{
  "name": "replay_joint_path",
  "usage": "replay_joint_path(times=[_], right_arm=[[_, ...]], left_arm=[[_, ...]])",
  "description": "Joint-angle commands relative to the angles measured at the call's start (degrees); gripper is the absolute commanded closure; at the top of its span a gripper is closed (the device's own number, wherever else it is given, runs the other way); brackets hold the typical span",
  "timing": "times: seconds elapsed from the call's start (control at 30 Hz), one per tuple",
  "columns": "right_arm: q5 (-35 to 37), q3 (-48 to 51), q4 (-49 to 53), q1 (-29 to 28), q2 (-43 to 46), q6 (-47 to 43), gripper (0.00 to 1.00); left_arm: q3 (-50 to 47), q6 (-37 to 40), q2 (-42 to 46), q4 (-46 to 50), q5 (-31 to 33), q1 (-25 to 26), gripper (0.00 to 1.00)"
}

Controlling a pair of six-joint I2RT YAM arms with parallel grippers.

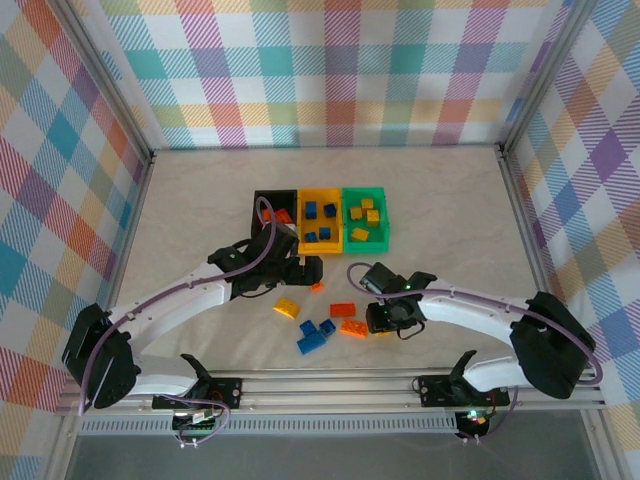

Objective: Sort the legos into containers by color

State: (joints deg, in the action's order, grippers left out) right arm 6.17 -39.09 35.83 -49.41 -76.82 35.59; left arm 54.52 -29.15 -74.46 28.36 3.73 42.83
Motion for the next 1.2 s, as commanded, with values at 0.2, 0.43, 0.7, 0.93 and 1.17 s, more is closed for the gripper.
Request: replay_joint_path(times=[0.2,0.43,0.7,0.93,1.17], right_arm=[[0.7,-3.9,0.7,1.4,2.3,-3.0,0.69],[0.8,-19.8,2.1,10.0,-0.1,-12.7,0.72],[-0.8,-38.8,-2.9,19.6,-20.4,-16.2,0.73],[1.1,-50.7,-0.2,22.2,-33.8,-16.4,0.72],[-1.5,-51.3,-2.1,22.6,-33.1,-16.1,0.43]], left_arm=[[-2.9,0.0,4.7,1.3,1.2,-1.1,0.0],[-5.0,-0.1,6.3,2.2,1.5,-1.4,0.0],[-6.2,-0.8,8.4,4.2,1.6,-1.4,0.0],[-6.6,-1.0,9.6,5.8,1.7,-1.4,0.0],[-6.7,-0.4,9.8,6.2,1.9,-1.4,0.0]])
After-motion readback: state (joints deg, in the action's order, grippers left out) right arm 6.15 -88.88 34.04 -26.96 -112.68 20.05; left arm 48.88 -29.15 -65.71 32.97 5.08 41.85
